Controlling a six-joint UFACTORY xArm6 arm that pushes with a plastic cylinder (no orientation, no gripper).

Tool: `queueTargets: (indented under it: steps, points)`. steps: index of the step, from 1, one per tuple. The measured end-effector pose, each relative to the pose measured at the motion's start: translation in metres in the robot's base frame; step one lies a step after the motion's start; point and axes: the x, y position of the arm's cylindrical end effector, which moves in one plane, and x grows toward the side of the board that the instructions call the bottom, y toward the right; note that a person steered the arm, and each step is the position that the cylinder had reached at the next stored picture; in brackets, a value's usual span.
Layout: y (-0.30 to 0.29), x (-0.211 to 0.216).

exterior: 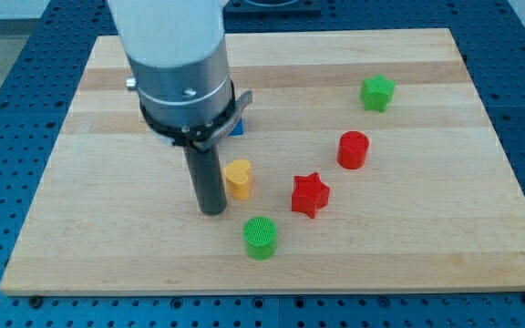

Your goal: Slide green circle towards down

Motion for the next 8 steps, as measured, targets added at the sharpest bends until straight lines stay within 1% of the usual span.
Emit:
queueTargets:
  steps: [2, 3, 4, 5, 6, 7, 8]
  points:
    - [-0.011, 0.064]
    - [0.014, 0.083]
    - [0.026, 0.083]
    - [0.064, 0.083]
    - [0.084, 0.075]
    - [0.102, 0.054]
    - [0.106, 0.044]
